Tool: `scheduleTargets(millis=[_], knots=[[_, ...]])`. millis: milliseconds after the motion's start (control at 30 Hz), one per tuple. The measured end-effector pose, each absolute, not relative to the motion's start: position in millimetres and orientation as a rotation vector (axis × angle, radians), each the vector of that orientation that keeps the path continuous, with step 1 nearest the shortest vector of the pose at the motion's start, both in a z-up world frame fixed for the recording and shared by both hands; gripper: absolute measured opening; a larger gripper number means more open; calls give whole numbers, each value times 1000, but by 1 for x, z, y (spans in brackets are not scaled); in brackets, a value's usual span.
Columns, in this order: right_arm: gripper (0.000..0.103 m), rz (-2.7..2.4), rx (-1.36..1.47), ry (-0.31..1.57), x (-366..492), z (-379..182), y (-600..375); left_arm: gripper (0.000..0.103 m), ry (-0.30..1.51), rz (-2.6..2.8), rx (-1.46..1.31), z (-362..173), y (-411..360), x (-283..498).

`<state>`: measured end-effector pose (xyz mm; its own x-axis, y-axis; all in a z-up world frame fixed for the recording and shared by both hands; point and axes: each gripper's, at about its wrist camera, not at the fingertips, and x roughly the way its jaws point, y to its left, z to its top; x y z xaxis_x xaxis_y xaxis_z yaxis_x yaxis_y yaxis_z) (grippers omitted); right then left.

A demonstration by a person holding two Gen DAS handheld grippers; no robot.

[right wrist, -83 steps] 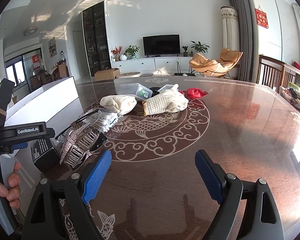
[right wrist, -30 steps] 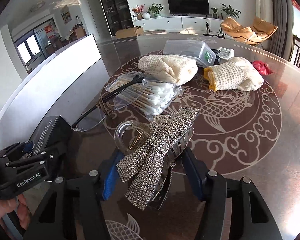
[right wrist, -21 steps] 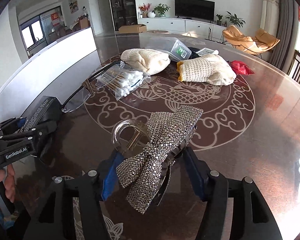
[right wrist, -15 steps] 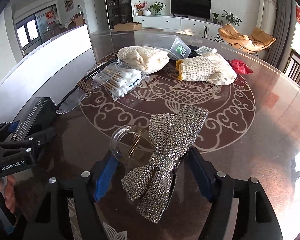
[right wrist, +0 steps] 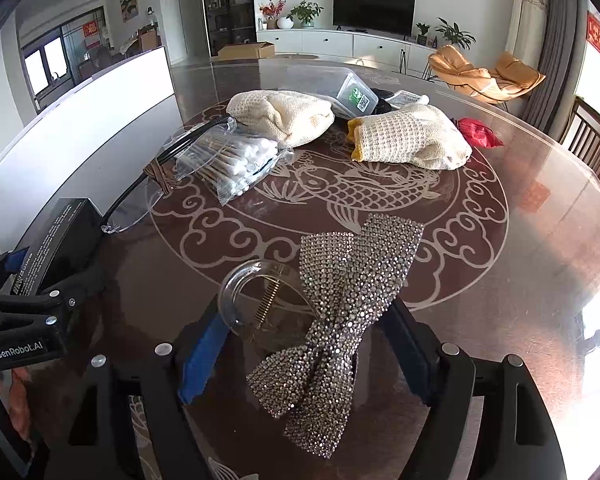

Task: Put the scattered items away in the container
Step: 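Carry the black box and bow clip into the cardboard box with both tools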

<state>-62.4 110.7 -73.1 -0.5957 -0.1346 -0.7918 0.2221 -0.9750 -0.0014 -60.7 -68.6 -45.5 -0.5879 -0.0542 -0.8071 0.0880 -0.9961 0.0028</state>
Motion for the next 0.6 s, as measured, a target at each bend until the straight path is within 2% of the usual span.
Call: scheduleTargets(millis=[167, 200, 233, 267, 467, 600], knots=[[78, -2631, 1294, 146, -62, -73, 111, 103, 65, -2720, 1391, -46, -67, -61], [76, -2626, 1293, 147, -62, -73, 113, 97, 62, -2730, 1386, -44, -67, -60], [67, -2632, 1289, 134, -61, -72, 116, 66, 49, -2742, 1367, -40, -67, -58], [55, -2639, 1282, 121, -59, -71, 119, 57, 60, -2755, 1380, -38, -67, -58], [54, -2612, 1219, -23, -41, -46, 138, 57, 192, -2846, 1364, -19, -72, -38], [54, -2576, 1182, -14, -35, -29, 129, 57, 271, -2884, 1348, -8, -74, -22]])
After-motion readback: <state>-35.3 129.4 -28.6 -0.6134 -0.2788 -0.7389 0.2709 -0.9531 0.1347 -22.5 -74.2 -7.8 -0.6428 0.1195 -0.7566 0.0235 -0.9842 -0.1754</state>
